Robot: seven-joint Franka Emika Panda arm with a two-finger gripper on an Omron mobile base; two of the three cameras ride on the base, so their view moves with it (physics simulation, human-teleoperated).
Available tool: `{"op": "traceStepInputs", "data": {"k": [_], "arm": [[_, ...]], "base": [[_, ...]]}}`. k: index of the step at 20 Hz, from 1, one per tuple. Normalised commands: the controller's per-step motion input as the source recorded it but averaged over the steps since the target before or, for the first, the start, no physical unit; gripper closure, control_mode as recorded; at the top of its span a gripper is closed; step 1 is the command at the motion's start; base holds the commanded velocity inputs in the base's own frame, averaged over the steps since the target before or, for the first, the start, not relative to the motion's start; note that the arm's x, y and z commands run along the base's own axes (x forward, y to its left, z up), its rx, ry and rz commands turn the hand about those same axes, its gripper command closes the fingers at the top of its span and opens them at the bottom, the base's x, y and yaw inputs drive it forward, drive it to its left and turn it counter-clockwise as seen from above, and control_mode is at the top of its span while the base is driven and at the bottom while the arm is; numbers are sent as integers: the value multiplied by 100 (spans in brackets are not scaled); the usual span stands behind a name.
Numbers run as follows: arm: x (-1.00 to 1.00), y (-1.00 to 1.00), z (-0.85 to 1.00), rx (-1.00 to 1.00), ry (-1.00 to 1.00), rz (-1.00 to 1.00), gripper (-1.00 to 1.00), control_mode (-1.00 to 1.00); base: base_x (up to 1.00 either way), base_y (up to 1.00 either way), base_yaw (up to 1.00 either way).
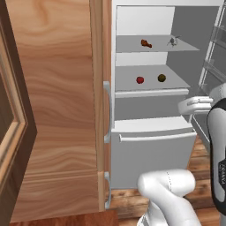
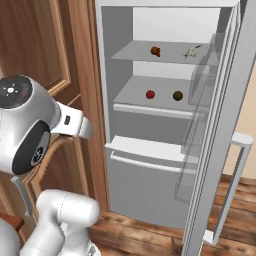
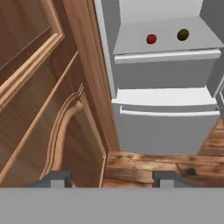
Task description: Gather the avocado and tomato from the fridge and place them on a tray on the dining counter. Then gather the fish and chicken drumstick from the fridge and place them on the other tray.
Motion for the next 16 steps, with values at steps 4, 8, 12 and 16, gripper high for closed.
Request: {"op": "traceStepInputs", "data": {"k": [4,8,12,16], "arm": [[-2,0,0,-16,6,-21,-100,-100],[0,-9,0,-10,1,-21,-100,-100],[12,-15,0,-8,1,-12,-100,100],[0,0,0,0,0,0,-100,100]], "base": [[0,0,0],[0,0,0],[8,-10,-3],[42,-37,-11]]}}
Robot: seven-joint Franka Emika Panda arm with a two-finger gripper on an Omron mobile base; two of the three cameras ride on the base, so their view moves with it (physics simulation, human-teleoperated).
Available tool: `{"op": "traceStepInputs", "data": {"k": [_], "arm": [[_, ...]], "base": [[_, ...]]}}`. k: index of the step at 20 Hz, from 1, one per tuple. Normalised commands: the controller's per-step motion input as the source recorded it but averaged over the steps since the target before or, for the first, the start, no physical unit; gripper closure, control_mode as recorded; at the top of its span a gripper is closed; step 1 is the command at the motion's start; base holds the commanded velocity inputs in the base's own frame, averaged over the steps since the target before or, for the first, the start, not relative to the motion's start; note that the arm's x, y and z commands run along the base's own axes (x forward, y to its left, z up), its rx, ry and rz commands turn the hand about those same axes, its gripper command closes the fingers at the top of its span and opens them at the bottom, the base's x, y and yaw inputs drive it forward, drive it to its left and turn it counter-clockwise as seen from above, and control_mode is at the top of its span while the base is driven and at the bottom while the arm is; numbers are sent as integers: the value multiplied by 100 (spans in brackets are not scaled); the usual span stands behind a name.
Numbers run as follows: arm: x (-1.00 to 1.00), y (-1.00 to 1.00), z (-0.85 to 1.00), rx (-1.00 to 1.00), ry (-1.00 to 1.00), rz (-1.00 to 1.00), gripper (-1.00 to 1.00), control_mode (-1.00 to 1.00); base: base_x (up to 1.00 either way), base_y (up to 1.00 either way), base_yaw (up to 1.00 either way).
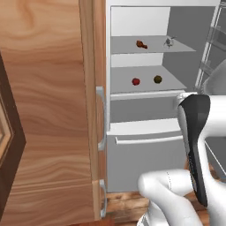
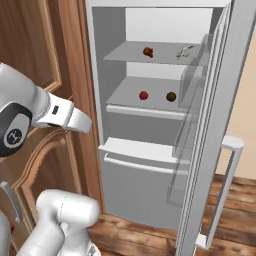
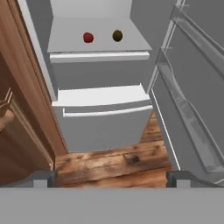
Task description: Gather the avocado and tomato from the fridge and place them on a tray on the dining counter. Then gather the fish and chicken drumstick from the fridge and place them on the other tray.
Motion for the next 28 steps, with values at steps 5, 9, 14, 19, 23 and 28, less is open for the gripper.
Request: {"op": "traceStepInputs", "data": {"k": [5,9,14,19,23,28], "arm": [[0,0,0,0,0,0,-100,100],[0,0,0,0,0,0,-100,100],[0,0,0,0,0,0,-100,100],[0,0,0,0,0,0,-100,100],[0,0,0,0,0,0,-100,100],[0,0,0,0,0,0,-100,100]], "base": [[61,-7,-1],[75,-45,0],[74,-55,-1],[71,13,4],[77,3,21],[67,-52,18]]}}
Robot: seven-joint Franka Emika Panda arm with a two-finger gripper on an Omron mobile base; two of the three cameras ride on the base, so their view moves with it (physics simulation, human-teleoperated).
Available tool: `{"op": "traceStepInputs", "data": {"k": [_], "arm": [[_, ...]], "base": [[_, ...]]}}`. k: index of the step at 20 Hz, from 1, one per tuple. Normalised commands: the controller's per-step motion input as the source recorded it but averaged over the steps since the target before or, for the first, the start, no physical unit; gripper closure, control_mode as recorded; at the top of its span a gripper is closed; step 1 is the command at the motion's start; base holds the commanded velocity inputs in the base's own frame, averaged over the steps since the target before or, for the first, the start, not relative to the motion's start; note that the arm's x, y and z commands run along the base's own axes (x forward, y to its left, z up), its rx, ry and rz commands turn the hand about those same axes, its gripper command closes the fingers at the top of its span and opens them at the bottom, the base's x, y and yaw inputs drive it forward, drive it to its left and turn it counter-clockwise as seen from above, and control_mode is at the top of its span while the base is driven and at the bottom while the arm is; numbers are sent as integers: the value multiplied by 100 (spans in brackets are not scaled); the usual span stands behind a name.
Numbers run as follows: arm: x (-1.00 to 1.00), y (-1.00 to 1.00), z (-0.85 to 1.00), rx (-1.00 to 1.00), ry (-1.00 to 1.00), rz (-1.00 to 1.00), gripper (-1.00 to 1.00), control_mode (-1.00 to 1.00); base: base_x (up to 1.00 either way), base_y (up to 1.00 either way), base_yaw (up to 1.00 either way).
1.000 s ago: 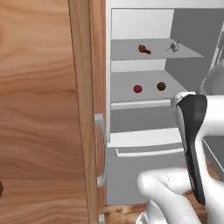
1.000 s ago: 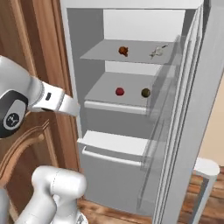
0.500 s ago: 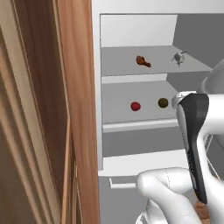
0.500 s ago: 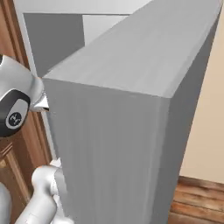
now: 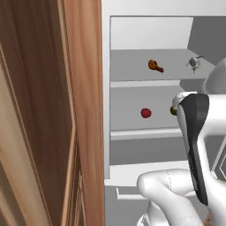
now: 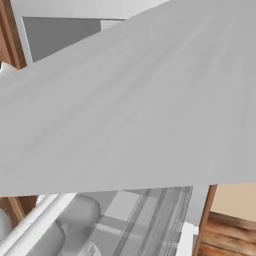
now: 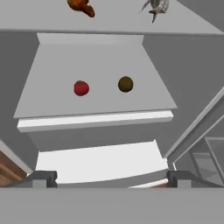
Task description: Gather the avocado and tomato from the fridge and place them on a tray on the dining counter. Then gather the fish and chicken drumstick from the fridge and place them on the other tray.
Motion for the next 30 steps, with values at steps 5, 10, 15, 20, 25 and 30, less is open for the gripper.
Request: {"op": "traceStepInputs", "data": {"k": [5,10,15,20,25,30], "arm": [[0,0,0,0,0,0,-100,100],[0,0,0,0,0,0,-100,100],[0,0,0,0,0,0,-100,100],[0,0,0,0,0,0,-100,100],[24,-1,-16,3,0,0,-100,-100],[49,-1,-45,0,0,1,-100,-100]], "base": [[74,-30,-7],[58,-30,-46],[55,5,-19],[66,12,-7],[19,0,-3],[0,0,0]]}}
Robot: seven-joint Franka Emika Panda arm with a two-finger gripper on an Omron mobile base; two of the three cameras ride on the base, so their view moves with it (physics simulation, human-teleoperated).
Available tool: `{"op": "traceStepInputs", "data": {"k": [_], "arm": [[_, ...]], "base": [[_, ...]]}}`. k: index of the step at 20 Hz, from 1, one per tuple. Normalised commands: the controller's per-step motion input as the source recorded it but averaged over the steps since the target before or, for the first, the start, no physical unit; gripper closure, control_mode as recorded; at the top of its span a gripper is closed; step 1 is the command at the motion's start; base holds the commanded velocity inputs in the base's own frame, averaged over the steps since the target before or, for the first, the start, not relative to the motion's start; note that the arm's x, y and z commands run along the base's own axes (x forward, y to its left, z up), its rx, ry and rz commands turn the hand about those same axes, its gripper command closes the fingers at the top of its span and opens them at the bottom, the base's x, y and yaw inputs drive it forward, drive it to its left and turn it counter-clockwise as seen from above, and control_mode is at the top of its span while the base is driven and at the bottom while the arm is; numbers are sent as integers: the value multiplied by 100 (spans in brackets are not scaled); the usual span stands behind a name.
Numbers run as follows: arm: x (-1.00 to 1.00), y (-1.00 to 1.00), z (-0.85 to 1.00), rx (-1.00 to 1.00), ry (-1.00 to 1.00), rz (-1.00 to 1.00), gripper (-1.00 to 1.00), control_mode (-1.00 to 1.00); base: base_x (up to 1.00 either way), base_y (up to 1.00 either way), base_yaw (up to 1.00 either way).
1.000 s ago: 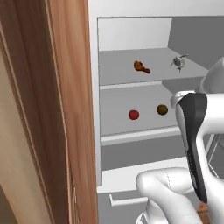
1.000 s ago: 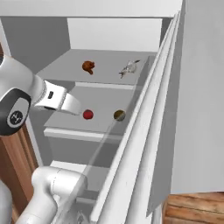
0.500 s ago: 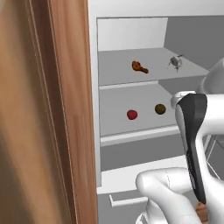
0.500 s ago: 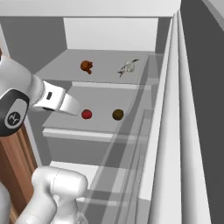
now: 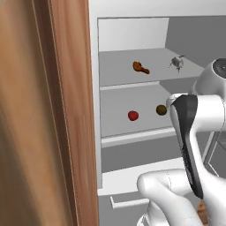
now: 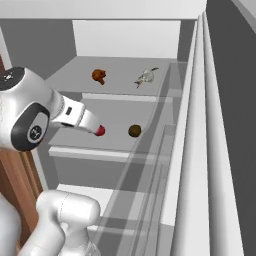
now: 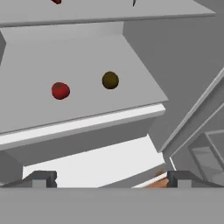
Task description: Gather the avocado and tomato from the fridge and place them on a tray on the dining counter. Then gather the fish and chicken drumstick from the fridge and place them on the other tray.
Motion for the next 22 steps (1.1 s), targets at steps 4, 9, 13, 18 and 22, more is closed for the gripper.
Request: {"op": "traceStepInputs", "data": {"k": [4,9,13,18,22], "arm": [[55,-19,-42,0,0,0,-100,-100],[64,-42,-29,0,0,2,-100,-100],[64,-25,-31,5,0,4,-100,-100],[54,-14,-38,13,0,7,-100,-100],[48,-7,-30,5,0,7,-100,-100]], "base": [[0,0,0],[0,0,0],[0,0,0],[0,0,0],[0,0,0]]}}
